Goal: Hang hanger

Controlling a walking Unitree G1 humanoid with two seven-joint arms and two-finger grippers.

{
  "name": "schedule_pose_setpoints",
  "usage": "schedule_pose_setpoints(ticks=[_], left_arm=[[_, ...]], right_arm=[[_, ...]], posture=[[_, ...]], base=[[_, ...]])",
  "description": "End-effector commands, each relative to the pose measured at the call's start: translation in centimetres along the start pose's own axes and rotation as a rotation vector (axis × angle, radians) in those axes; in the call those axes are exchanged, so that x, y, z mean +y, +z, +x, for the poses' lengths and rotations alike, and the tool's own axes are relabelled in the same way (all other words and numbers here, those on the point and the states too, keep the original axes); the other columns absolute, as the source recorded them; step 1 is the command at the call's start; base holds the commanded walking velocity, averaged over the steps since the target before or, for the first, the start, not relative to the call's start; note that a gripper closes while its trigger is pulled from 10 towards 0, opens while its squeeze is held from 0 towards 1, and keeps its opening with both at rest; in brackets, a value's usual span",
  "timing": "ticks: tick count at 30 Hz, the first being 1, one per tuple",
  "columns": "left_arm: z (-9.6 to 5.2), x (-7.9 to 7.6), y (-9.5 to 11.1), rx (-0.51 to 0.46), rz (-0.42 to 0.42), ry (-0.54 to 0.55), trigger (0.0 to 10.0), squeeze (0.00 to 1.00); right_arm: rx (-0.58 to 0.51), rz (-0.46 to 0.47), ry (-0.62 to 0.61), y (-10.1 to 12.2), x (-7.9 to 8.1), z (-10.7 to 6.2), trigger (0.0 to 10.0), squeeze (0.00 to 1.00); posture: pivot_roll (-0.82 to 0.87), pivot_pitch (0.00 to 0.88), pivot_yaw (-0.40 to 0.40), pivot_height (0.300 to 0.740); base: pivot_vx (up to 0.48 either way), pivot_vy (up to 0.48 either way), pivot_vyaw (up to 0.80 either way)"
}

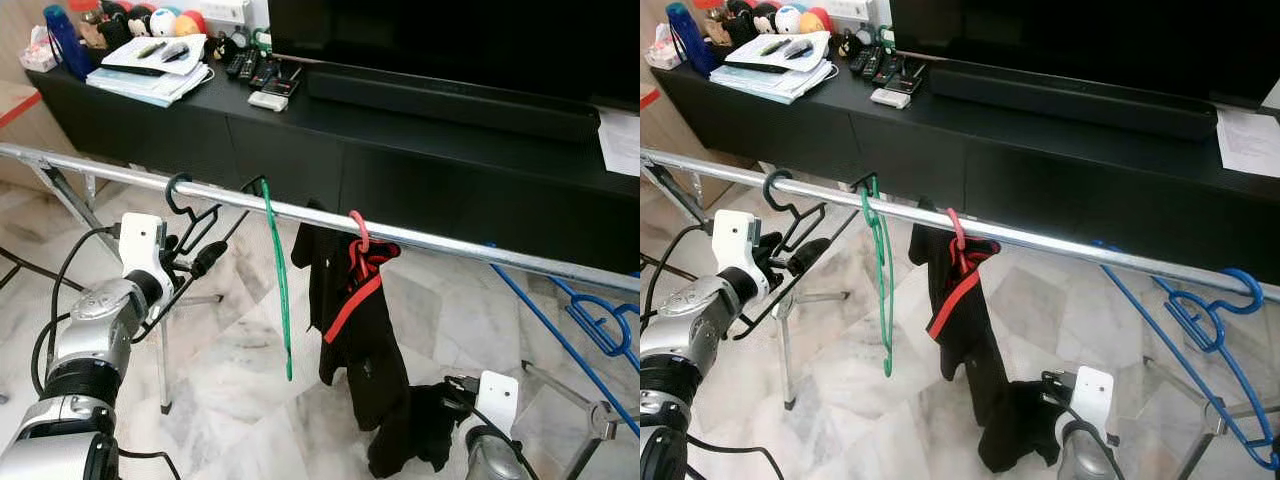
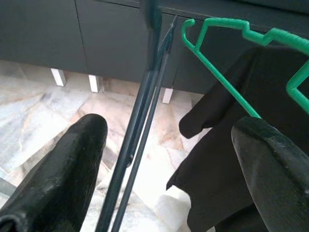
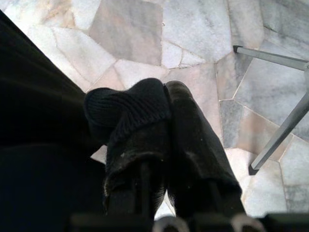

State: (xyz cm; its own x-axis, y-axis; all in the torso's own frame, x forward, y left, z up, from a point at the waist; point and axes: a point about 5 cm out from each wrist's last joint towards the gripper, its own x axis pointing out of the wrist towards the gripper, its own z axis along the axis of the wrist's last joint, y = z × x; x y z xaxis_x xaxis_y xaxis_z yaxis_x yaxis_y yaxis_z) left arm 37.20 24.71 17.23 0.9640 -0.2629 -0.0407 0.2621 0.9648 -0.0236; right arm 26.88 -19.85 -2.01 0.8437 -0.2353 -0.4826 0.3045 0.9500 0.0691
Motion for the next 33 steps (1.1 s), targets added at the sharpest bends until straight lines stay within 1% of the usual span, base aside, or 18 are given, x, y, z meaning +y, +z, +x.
schedule_pose_setpoints(ticks=[1,3,6,10,11,12,13,15,16,17,18,19,24,25,26,27,28,33], left_arm=[[-0.1,0.6,1.0,-0.016,0.025,0.003,10.0,0.00],[-0.1,0.6,1.1,-0.019,0.029,0.003,10.0,0.00],[0.0,0.9,1.3,-0.029,0.047,0.039,10.0,0.00],[0.2,1.2,1.2,-0.037,0.032,0.100,10.0,0.00],[0.2,1.2,1.1,-0.029,0.030,0.109,5.8,0.00],[0.3,1.3,0.8,-0.016,0.030,0.125,4.5,0.00],[0.3,1.2,0.7,-0.011,0.026,0.126,0.0,0.00],[0.3,1.2,0.5,-0.004,0.021,0.123,0.0,0.00],[0.4,1.0,-0.1,0.033,0.025,0.120,1.1,0.00],[0.5,0.8,-0.4,0.053,0.026,0.119,3.1,0.00],[0.5,0.8,-0.5,0.056,0.025,0.119,3.1,0.00],[0.6,0.6,-0.7,0.062,0.026,0.116,10.0,0.00],[1.0,0.1,-0.6,0.054,0.028,0.111,10.0,0.00],[1.2,-0.1,-0.5,0.049,0.031,0.110,9.7,0.00],[1.2,-0.1,-0.4,0.040,0.028,0.114,4.5,0.00],[1.2,-0.1,-0.4,0.040,0.028,0.114,4.5,0.00],[1.3,-0.2,-0.3,0.037,0.041,0.117,0.0,0.00],[1.5,-0.3,0.1,0.014,0.064,0.134,0.0,0.00]], right_arm=[[0.004,0.010,-0.008,-0.3,-0.2,-0.2,10.0,0.00],[0.005,0.010,-0.008,-0.4,-0.1,-0.2,10.0,0.00],[0.009,0.008,-0.002,-0.5,0.0,-0.2,10.0,0.00],[0.010,0.008,0.002,-0.5,0.1,-0.2,10.0,0.00],[0.010,0.008,0.002,-0.5,0.1,-0.2,10.0,0.00],[0.010,0.008,0.002,-0.5,0.1,-0.2,10.0,0.00],[0.009,0.008,0.002,-0.5,0.1,-0.2,10.0,0.00],[0.009,0.009,0.002,-0.5,0.1,-0.2,10.0,0.00],[0.009,0.009,0.001,-0.5,0.1,-0.2,10.0,0.00],[0.010,0.008,0.000,-0.5,0.0,-0.2,10.0,0.00],[0.010,0.008,-0.001,-0.5,0.0,-0.2,10.0,0.00],[0.011,0.009,-0.003,-0.5,-0.1,-0.2,10.0,0.00],[0.014,0.009,-0.007,-0.6,-0.2,-0.2,10.0,0.00],[0.015,0.009,-0.008,-0.6,-0.2,-0.2,10.0,0.00],[0.016,0.008,-0.008,-0.6,-0.2,-0.3,10.0,0.00],[0.016,0.008,-0.008,-0.6,-0.2,-0.3,10.0,0.00],[0.016,0.008,-0.009,-0.7,-0.2,-0.3,10.0,0.00],[0.017,0.010,-0.009,-0.7,-0.2,-0.3,10.0,0.00]], posture=[[0.07,0.244,0.015,0.740],[0.07,0.244,0.015,0.740],[0.07,0.239,0.015,0.740],[0.07,0.234,0.016,0.740],[0.07,0.231,0.016,0.740],[0.07,0.231,0.016,0.740],[0.07,0.231,0.016,0.740],[0.06,0.231,0.017,0.740],[0.06,0.232,0.017,0.740],[0.06,0.233,0.017,0.740],[0.06,0.234,0.017,0.740],[0.06,0.236,0.017,0.740],[0.06,0.239,0.017,0.740],[0.06,0.239,0.017,0.740],[0.06,0.240,0.017,0.740],[0.06,0.240,0.017,0.740],[0.06,0.241,0.017,0.740],[0.06,0.242,0.017,0.740]], base=[[0.000,0.000,0.00],[0.000,0.000,0.00],[0.000,0.000,0.00],[0.000,0.000,0.00],[0.000,0.000,0.00],[0.000,0.000,0.00],[0.000,0.000,0.00],[0.000,0.000,0.00],[0.000,0.000,0.00],[0.000,0.000,0.00],[0.000,0.000,0.00],[0.000,0.000,0.00],[0.000,0.000,0.00],[0.000,0.000,0.00],[0.000,0.000,0.00],[0.000,0.000,0.00],[0.000,0.000,0.00],[0.000,0.000,0.00]])
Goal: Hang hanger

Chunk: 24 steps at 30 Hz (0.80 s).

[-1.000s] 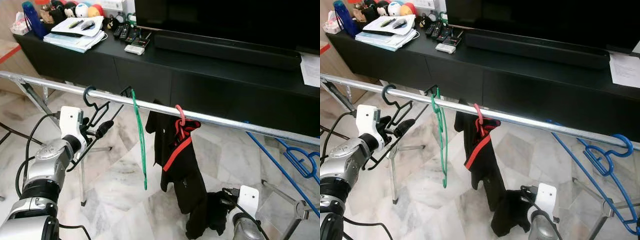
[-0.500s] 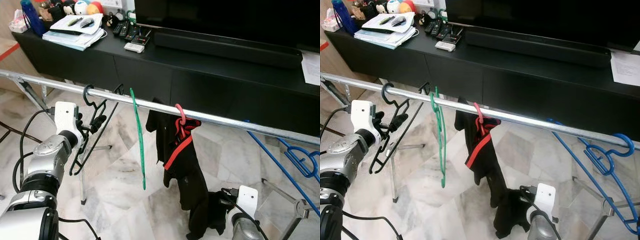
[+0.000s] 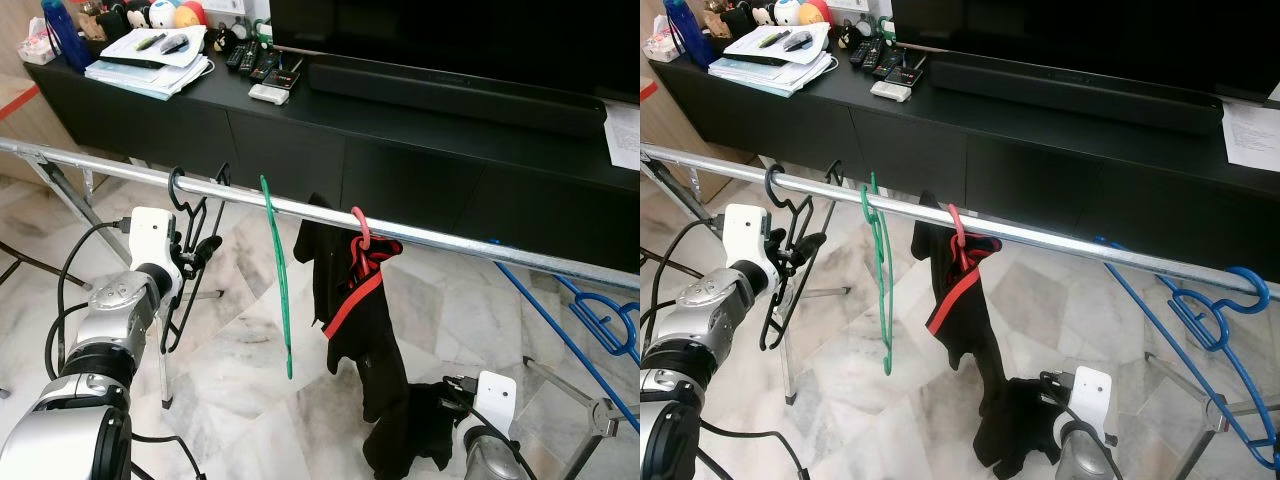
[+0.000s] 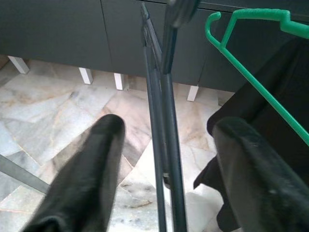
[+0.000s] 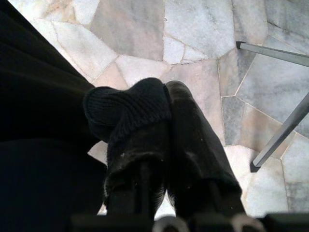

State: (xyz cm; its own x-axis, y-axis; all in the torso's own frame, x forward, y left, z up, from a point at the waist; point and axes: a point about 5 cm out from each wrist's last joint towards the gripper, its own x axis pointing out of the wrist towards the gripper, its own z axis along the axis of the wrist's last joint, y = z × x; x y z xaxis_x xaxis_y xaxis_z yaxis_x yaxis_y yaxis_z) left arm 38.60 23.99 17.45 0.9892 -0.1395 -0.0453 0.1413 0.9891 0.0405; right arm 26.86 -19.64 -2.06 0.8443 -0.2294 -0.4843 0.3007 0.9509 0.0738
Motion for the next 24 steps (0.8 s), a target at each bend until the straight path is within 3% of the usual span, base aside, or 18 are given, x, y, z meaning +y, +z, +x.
schedule_pose_setpoints(ticks=[1,24], left_arm=[[0.03,0.00,-0.16,0.005,0.007,0.010,0.0,0.00],[0.04,0.60,-0.29,0.012,0.055,0.111,0.0,0.00]], right_arm=[[0.016,0.008,-0.014,-0.61,-0.35,-0.24,10.0,0.00],[0.021,0.012,-0.013,-0.82,-0.16,-0.32,10.0,0.00]], posture=[[0.06,0.242,0.017,0.740],[0.07,0.248,0.020,0.740]], base=[[0.000,0.000,0.00],[0.000,0.000,0.00]])
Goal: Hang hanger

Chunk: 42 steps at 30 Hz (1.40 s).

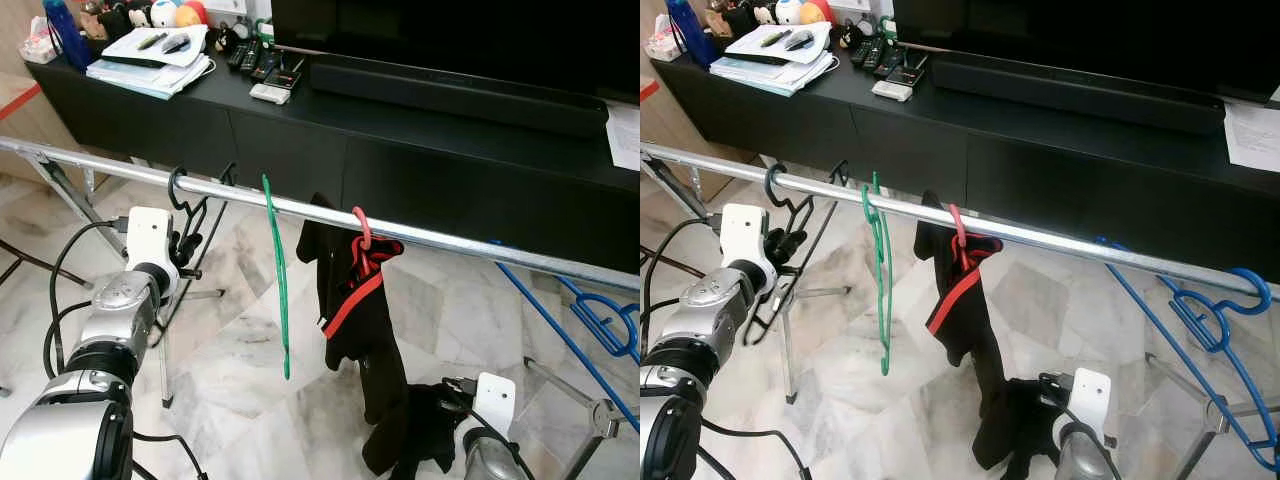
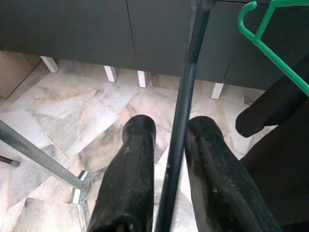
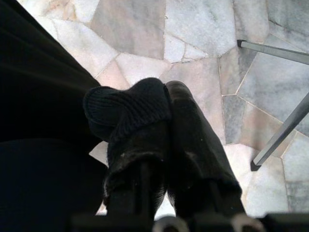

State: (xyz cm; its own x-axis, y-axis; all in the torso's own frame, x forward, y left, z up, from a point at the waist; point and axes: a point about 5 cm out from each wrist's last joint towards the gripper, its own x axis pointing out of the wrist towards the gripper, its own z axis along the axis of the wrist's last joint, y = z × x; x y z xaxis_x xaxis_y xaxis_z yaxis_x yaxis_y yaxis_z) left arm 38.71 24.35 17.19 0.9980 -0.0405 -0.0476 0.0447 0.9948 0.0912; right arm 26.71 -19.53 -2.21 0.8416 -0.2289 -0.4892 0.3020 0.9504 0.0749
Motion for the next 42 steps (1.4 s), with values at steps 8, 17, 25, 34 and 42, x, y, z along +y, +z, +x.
schedule_pose_setpoints(ticks=[8,17,25,34,42], left_arm=[[-0.2,0.2,-0.4,-0.004,-0.005,0.016,0.0,0.00],[-0.3,0.0,-0.7,-0.015,-0.013,0.021,0.0,0.00],[-0.5,0.3,0.1,-0.109,-0.016,0.054,0.0,0.00],[-1.1,0.5,1.1,-0.216,0.020,0.077,0.0,0.00],[-3.2,0.2,-1.4,-0.222,0.053,0.071,3.6,0.00]], right_arm=[[0.017,0.010,-0.009,-0.6,-0.2,-0.2,10.0,0.00],[0.020,0.005,-0.008,-0.7,-0.3,-0.3,10.0,0.00],[0.020,0.001,-0.005,-0.7,-0.2,-0.3,10.0,0.00],[0.015,-0.003,-0.003,-0.6,-0.3,-0.2,10.0,0.00],[0.018,-0.011,-0.001,-0.8,-0.5,-0.3,10.0,0.00]], posture=[[0.07,0.251,0.016,0.740],[0.06,0.253,0.011,0.740],[0.06,0.252,0.003,0.740],[0.06,0.250,-0.004,0.740],[0.06,0.250,-0.011,0.740]], base=[[0.000,0.000,0.00],[0.000,0.000,0.00],[0.000,0.000,0.00],[0.000,0.000,0.00],[0.000,0.000,0.00]])
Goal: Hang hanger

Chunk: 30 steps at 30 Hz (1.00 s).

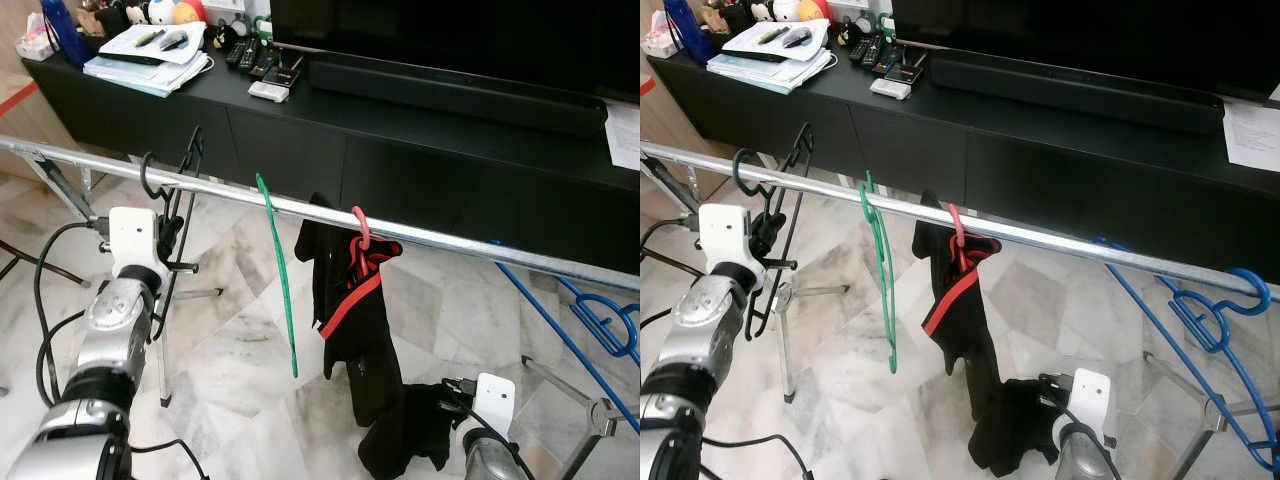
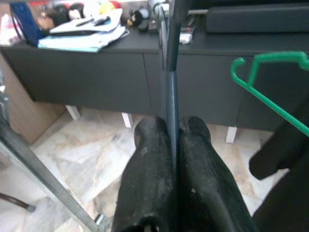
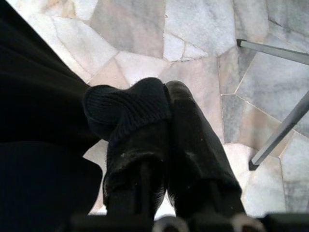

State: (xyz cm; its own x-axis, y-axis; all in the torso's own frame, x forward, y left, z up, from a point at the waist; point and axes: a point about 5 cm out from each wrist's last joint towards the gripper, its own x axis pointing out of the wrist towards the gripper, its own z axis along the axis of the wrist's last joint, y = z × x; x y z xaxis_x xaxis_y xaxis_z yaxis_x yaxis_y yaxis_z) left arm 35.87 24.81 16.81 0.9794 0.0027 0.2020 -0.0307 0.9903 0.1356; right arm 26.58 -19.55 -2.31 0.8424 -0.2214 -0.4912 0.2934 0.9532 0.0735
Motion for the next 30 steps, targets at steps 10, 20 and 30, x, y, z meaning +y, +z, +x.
schedule_pose_setpoints(ticks=[10,20,30], left_arm=[[-8.4,-0.8,-7.3,0.223,0.030,0.011,10.0,0.00],[-15.3,0.0,-14.5,0.624,-0.002,0.153,10.0,0.00],[-17.9,-0.7,-16.7,0.772,-0.012,0.206,10.0,0.00]], right_arm=[[0.021,-0.009,-0.006,-0.9,-0.5,-0.4,10.0,0.00],[0.024,-0.009,-0.004,-1.0,-0.4,-0.4,10.0,0.00],[0.018,-0.004,-0.010,-1.0,-0.5,-0.4,10.0,0.00]], posture=[[0.07,0.240,-0.008,0.740],[0.06,0.218,0.000,0.740],[0.06,0.205,0.005,0.740]], base=[[0.000,0.000,0.00],[0.000,0.000,0.00],[0.000,0.121,0.00]])
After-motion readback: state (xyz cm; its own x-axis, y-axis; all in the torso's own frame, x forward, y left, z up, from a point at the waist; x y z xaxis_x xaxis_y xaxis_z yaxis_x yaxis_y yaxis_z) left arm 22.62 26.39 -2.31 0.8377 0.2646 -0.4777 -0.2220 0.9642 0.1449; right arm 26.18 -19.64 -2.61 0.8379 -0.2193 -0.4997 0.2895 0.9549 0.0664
